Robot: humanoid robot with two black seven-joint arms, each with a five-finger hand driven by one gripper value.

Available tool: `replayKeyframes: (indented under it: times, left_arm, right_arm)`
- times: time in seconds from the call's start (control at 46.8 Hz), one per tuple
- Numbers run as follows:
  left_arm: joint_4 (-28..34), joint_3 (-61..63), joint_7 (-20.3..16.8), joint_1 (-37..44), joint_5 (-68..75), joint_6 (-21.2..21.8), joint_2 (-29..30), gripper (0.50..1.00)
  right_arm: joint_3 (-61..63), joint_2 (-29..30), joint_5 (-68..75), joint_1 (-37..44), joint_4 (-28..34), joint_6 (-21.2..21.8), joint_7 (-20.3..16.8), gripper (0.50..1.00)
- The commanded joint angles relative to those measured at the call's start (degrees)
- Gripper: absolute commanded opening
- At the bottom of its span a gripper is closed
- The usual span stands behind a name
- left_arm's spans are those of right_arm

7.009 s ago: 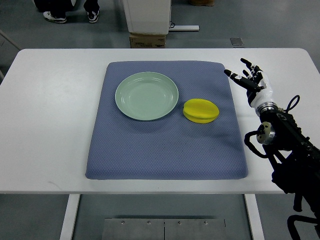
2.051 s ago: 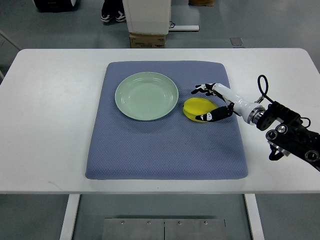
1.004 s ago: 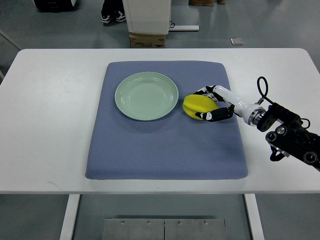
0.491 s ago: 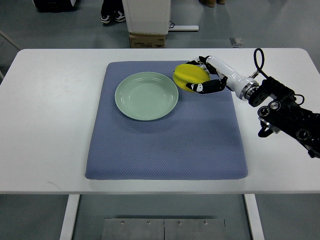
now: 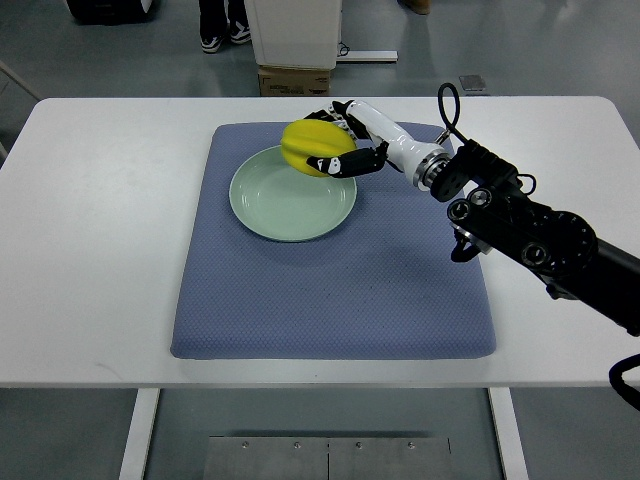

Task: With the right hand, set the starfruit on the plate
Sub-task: 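Lower the starfruit onto the green plate and open the right hand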

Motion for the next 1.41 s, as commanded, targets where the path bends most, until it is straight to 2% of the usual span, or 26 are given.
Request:
replayKeyframes:
  times: [0.0, 0.342, 1.111, 1.132, 1.175, 1.282, 1.325, 1.389]
  left_arm:
    - [0.0, 0.06, 0.0, 0.0, -0.02, 0.0, 0.0, 1.0]
    - [0.0, -0.02, 0.0, 0.0, -0.02, 0.0, 0.0, 1.0]
    - [0.0, -0.02, 0.0, 0.0, -0.02, 0.0, 0.0, 1.0]
    - [0.0, 0.06, 0.0, 0.0, 0.07, 0.0, 0.0, 1.0]
    - [0.0, 0.06, 0.0, 0.0, -0.02, 0.0, 0.0, 1.0]
    - [0.0, 0.06, 0.0, 0.0, -0.02, 0.0, 0.0, 1.0]
    - [0.0, -0.02, 0.0, 0.0, -0.02, 0.0, 0.0, 1.0]
    - [0.0, 0.06, 0.0, 0.0, 0.07, 0.0, 0.0, 1.0]
  right_arm:
    - [-0.09, 2.12, 0.0, 0.71, -1.46, 0.0, -0.03, 0.5]
    - [-1.05, 3.09, -0.09, 1.15, -6.39, 0.0, -0.73, 0.5]
    - [-12.13, 3.09, -0.09, 0.45, -5.95, 0.0, -0.64, 0.5]
    - [-12.13, 3.09, -0.09, 0.45, -5.95, 0.0, -0.64, 0.526]
    - [-12.13, 3.09, -0.09, 0.36, -5.95, -0.09, -0.64, 0.664]
    - [-12.13, 3.09, 0.0, 0.27, -5.95, -0.09, -0.64, 0.918]
    - [-12.04, 3.09, 0.09, 0.27, -5.95, -0.09, -0.64, 0.983]
    - [-11.87, 3.09, 0.26, 0.27, -5.95, -0.09, -0.73, 0.995]
